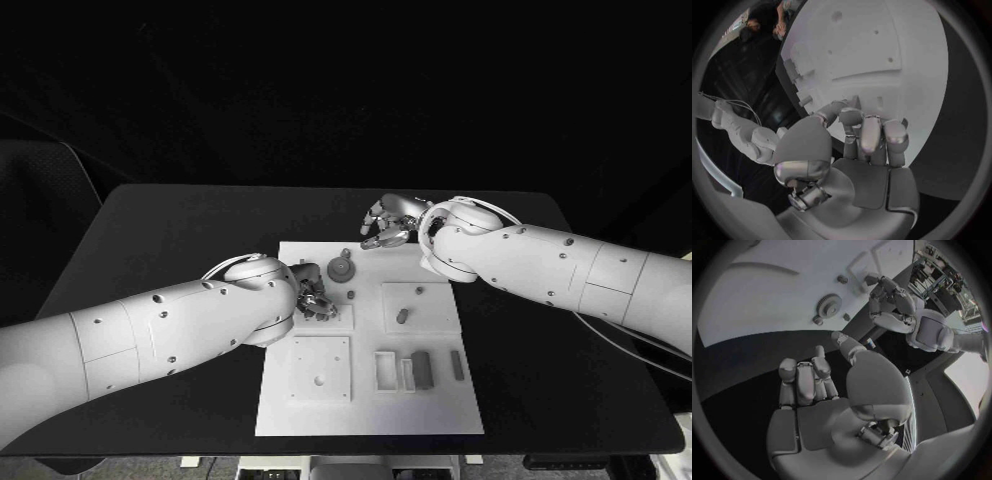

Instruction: Assemble the parts on the task board

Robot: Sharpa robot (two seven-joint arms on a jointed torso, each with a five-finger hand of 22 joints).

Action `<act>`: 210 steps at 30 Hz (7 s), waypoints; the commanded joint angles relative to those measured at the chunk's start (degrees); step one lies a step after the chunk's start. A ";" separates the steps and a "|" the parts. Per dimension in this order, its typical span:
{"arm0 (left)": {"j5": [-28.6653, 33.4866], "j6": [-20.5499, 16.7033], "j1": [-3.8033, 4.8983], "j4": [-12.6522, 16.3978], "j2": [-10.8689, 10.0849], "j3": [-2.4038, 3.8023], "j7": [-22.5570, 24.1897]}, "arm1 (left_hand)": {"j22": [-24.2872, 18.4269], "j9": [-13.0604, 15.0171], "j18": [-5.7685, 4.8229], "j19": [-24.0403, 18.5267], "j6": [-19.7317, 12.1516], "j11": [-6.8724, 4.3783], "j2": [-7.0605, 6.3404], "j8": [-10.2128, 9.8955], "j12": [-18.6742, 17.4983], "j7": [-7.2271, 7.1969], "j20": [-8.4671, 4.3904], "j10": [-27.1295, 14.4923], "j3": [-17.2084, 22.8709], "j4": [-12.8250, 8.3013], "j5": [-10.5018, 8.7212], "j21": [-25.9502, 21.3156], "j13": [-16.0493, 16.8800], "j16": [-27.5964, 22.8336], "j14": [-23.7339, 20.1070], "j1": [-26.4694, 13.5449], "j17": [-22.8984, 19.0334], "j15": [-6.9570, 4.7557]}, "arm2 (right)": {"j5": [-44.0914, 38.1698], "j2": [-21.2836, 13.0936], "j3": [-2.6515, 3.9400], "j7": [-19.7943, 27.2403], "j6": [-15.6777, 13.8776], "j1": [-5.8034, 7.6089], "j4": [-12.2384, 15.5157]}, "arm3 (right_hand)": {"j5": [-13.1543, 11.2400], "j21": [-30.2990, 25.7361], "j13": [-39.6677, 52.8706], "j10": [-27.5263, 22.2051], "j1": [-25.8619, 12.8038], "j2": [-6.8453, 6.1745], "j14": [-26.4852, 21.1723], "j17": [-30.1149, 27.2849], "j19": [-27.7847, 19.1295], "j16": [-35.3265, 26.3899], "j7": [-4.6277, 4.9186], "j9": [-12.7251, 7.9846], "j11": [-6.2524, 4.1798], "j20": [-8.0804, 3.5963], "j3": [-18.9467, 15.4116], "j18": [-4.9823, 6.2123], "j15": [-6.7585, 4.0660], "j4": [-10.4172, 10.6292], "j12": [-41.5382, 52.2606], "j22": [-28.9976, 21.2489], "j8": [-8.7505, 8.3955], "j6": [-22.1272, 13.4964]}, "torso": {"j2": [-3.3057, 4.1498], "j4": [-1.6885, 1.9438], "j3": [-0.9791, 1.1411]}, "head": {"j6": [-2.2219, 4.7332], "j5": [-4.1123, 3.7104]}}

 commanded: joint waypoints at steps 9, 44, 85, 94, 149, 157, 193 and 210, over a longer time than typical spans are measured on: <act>2.27 0.37 -0.01 -0.04 -0.13 0.03 0.56 | 0.06 0.08 1.68 -0.19 -0.49 -0.21 0.04 0.23 0.20 0.03 0.15 4.26 -0.46 -0.05 -0.29 4.35 0.07 0.27 3.44 -0.75 -0.14 -0.13 | -0.53 0.18 0.03 0.18 0.90 -0.01 0.08 | 0.31 -0.10 -0.09 0.11 -0.07 0.60 -0.01 -0.03 -0.42 0.10 0.95 0.04 -0.26 -0.01 0.32 0.82 -0.32 0.09 -0.12 -0.07 0.25 0.49 | 0.01 0.02 -0.03 | -0.03 -0.06; 13.08 -3.73 0.01 -0.26 -2.54 0.28 3.36 | -0.68 -1.61 1.49 -4.42 -9.66 1.12 0.02 -1.68 0.65 2.62 0.62 -1.39 -5.21 0.92 -10.82 3.07 -0.93 0.19 -1.54 -5.56 -2.71 0.37 | -0.53 0.20 0.03 0.15 0.83 -0.02 -0.50 | 0.39 -0.07 -0.10 0.14 -0.18 0.62 0.09 0.03 -0.40 0.16 0.95 0.02 -0.26 0.00 0.34 0.81 -0.32 0.16 -0.09 -0.07 0.22 0.46 | -0.01 0.00 0.00 | 0.55 -0.02; 11.52 2.74 2.10 -2.02 -2.28 2.09 -0.24 | -0.90 -11.31 2.03 -3.65 -22.77 2.57 1.90 -18.84 2.48 7.57 0.39 -6.73 -4.02 1.09 -12.89 4.14 -2.27 2.96 -1.03 -4.93 -5.14 0.08 | -0.53 0.26 0.03 0.05 0.89 -0.01 -1.39 | 0.44 -0.04 -0.12 0.16 -0.31 0.58 0.11 0.03 -0.38 0.19 0.96 -0.01 -0.26 0.00 0.35 0.80 -0.31 0.22 -0.07 -0.07 0.18 0.39 | 0.01 0.00 -0.01 | 1.52 0.07; 10.87 5.80 2.07 -2.88 -0.86 1.68 -0.28 | -0.82 -11.61 2.17 -3.46 -22.45 2.52 1.86 -19.31 2.76 7.55 0.33 -6.71 -3.79 0.38 -13.01 4.38 -2.30 3.37 -0.86 -3.91 -5.14 0.03 | -0.53 0.30 0.03 -0.07 1.01 -0.01 -1.29 | 0.45 -0.03 -0.12 0.16 -0.33 0.57 0.21 0.12 -0.37 0.24 0.96 -0.01 -0.25 0.00 0.35 0.80 -0.31 0.23 -0.07 -0.07 0.17 0.38 | 0.07 0.00 -0.04 | 1.27 0.00; 8.04 7.06 1.94 -5.22 2.01 0.87 0.19 | -0.34 -12.83 2.40 -2.39 -18.12 2.32 2.39 -20.87 3.04 7.15 0.24 -5.84 -3.93 -0.05 -13.91 5.70 -3.42 5.92 -0.01 -2.57 -5.10 -0.16 | -0.54 0.59 0.03 -0.17 1.50 -0.01 -1.03 | 0.50 0.02 -0.14 0.20 -0.55 0.54 0.38 0.24 -0.34 0.34 0.97 -0.05 -0.25 0.01 0.35 0.79 -0.30 0.34 -0.03 -0.08 0.12 0.30 | 0.02 0.00 0.02 | 0.92 -0.17; 8.04 7.09 1.91 -5.30 2.33 0.86 0.22 | -0.27 -12.94 2.40 -2.27 -17.72 2.24 2.40 -21.03 3.12 7.10 0.19 -5.63 -3.75 -0.38 -13.82 5.83 -3.52 6.18 0.08 -1.83 -5.11 -0.18 | -0.54 0.74 0.03 -0.21 1.57 -0.01 -1.04 | 0.51 0.03 -0.14 0.21 -0.60 0.55 0.46 0.31 -0.33 0.38 0.98 -0.05 -0.25 0.01 0.35 0.79 -0.30 0.36 -0.02 -0.08 0.12 0.30 | 0.04 -0.04 0.05 | 0.90 -0.22; 10.06 7.66 1.66 -5.97 2.61 0.60 0.53 | 0.14 -14.09 2.40 -1.79 -14.54 1.94 5.13 -22.93 3.55 6.82 -0.03 -4.56 1.24 -1.41 -13.18 6.32 -4.74 8.02 0.33 8.48 -5.76 -0.27 | -0.53 0.79 0.03 -0.21 1.64 -0.01 -1.24 | 0.53 0.07 -0.15 0.24 -0.81 0.55 0.53 0.34 -0.31 0.43 0.98 -0.07 -0.25 0.02 0.34 0.77 -0.29 0.48 0.01 -0.08 0.11 0.28 | 0.01 -0.01 0.01 | 0.65 -0.45; 10.89 8.58 1.66 -5.97 2.74 0.60 0.21 | 0.23 -14.27 2.40 -1.82 -14.18 1.89 5.14 -23.30 3.64 6.82 -0.03 -4.35 2.41 -1.70 -13.21 6.38 -4.96 8.36 0.34 10.62 -5.87 -0.28 | -0.51 0.78 0.03 -0.19 1.66 -0.01 -1.22 | 0.54 0.09 -0.16 0.27 -1.00 0.53 0.51 0.29 -0.29 0.44 0.98 -0.08 -0.25 0.02 0.32 0.76 -0.29 0.59 0.03 -0.09 0.10 0.28 | 0.00 0.02 0.04 | 0.54 -0.39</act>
